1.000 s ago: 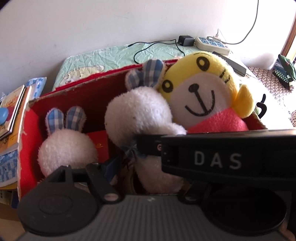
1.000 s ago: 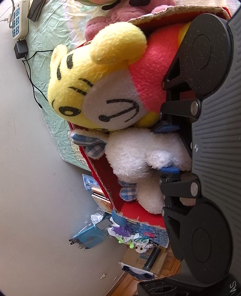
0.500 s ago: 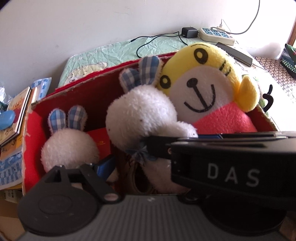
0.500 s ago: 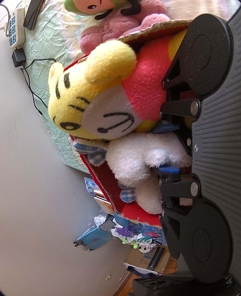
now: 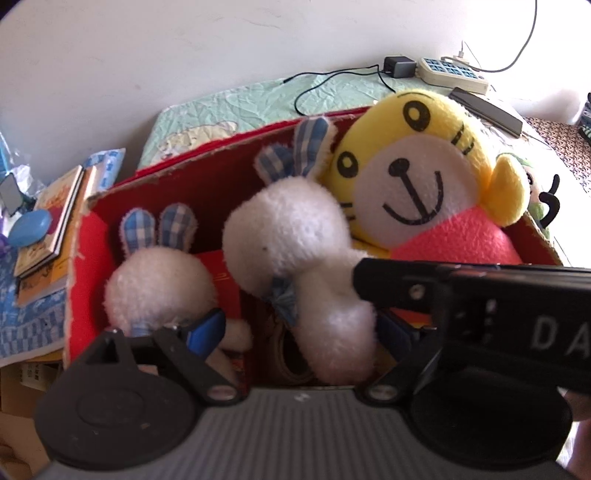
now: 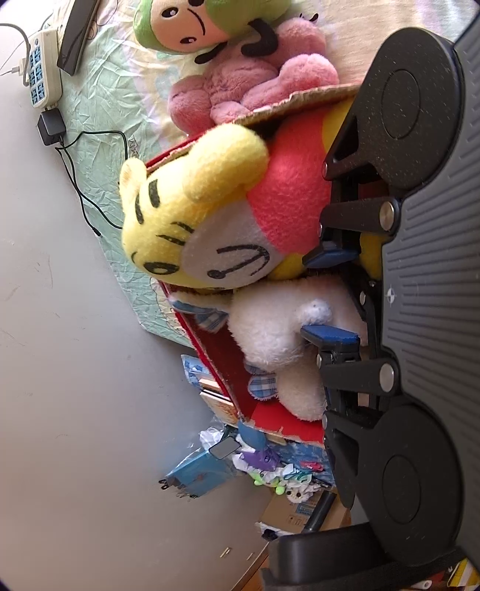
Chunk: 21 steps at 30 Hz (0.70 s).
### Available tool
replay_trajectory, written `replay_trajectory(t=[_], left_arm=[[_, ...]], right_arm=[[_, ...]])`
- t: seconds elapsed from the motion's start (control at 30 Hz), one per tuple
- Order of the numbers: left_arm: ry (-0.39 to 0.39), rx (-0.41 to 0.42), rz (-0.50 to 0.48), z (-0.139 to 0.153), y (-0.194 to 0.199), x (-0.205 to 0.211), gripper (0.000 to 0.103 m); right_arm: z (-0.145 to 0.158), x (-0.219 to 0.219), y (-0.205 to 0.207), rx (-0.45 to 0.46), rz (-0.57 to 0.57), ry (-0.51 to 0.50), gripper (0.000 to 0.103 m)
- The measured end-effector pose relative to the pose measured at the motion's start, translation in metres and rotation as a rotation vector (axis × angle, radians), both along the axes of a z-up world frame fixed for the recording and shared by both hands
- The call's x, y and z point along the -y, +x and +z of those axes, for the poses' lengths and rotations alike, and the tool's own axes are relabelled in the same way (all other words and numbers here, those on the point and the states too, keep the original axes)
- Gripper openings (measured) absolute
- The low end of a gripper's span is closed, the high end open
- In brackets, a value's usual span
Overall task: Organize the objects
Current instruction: 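Lower the dog into the box beside the bunny and open the right gripper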
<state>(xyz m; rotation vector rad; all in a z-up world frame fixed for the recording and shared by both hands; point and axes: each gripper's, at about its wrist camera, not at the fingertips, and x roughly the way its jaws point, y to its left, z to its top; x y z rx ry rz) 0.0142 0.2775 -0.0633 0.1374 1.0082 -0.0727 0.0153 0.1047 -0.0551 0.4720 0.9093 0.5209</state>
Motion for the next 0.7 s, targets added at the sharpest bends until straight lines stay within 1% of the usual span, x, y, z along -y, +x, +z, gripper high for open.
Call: replay_trajectory(t=[0.43,0.7], left_arm=[[0.031,0.014,0.052,0.012,-0.012,0.002,0.089],[0.053,0.019,0.08,0.015,-0.019,0.009,0.089]], right_arm=[[0.005,0.01,-0.009,0.043,-0.021,-0.028,0.035],[0.008,0.024,-0.016,0.062,-0.035,0.002,0.035]])
